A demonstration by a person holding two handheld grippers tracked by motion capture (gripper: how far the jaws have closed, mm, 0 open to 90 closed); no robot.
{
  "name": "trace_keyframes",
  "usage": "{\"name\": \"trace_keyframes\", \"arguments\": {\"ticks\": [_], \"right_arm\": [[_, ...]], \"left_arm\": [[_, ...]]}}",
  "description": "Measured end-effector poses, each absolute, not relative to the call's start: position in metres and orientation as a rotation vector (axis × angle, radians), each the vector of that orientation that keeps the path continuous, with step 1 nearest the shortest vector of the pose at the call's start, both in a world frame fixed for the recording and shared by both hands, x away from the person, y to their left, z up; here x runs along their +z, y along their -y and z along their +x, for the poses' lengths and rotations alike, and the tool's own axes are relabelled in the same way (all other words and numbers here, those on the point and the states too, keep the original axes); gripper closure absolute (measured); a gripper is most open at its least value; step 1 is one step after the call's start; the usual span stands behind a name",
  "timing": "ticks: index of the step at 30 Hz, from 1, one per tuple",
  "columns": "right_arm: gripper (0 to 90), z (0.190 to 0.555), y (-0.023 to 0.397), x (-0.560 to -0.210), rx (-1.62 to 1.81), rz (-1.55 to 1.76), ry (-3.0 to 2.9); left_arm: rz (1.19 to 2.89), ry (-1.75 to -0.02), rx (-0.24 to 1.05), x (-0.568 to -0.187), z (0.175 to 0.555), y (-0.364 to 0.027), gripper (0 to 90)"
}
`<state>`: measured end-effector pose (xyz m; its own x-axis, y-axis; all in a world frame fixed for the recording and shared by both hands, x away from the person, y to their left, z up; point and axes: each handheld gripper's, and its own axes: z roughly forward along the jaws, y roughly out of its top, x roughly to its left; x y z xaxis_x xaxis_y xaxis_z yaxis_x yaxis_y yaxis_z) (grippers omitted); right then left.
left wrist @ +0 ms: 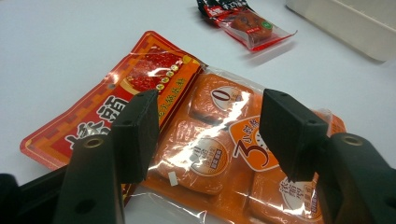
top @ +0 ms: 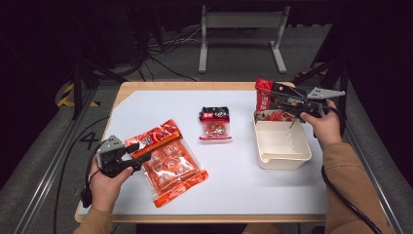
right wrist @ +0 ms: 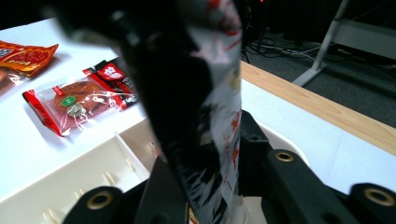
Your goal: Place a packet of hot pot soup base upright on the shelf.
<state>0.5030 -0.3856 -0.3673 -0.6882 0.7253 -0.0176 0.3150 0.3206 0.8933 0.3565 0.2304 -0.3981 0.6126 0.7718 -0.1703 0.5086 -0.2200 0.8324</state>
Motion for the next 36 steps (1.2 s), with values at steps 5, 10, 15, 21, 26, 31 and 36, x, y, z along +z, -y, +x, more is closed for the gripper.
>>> {"name": "trace_keyframes", "arguments": {"ticks": [5, 10, 15, 21, 26, 31, 36], "right_arm": [[67.4, 0.503, 0.385, -0.366, 1.35, 0.976, -2.153], [45.8, 0.497, 0.386, -0.362, 1.369, 1.014, -2.123], [30.7, 0.483, 0.394, -0.354, 1.355, 1.063, -2.057], [28.8, 0.458, 0.397, -0.343, 1.366, 1.066, -2.035], [29.9, 0.436, 0.395, -0.335, 1.398, 1.076, -2.018], [29.6, 0.411, 0.389, -0.327, 1.409, 1.056, -1.999], [29.6, 0.391, 0.377, -0.329, 1.428, 1.043, -2.001]], "left_arm": [[1.888, -1.02, 0.351, -0.398, 0.359, -0.229, 38.7], [1.889, -1.027, 0.335, -0.398, 0.362, -0.229, 37.7], [1.897, -1.039, 0.299, -0.398, 0.368, -0.229, 34.5], [1.895, -1.044, 0.345, -0.395, 0.374, -0.23, 29.9], [1.906, -1.026, 0.382, -0.393, 0.379, -0.234, 26.4], [1.901, -1.033, 0.399, -0.394, 0.381, -0.242, 18.5], [1.911, -1.02, 0.403, -0.395, 0.383, -0.25, 13.3]]}}
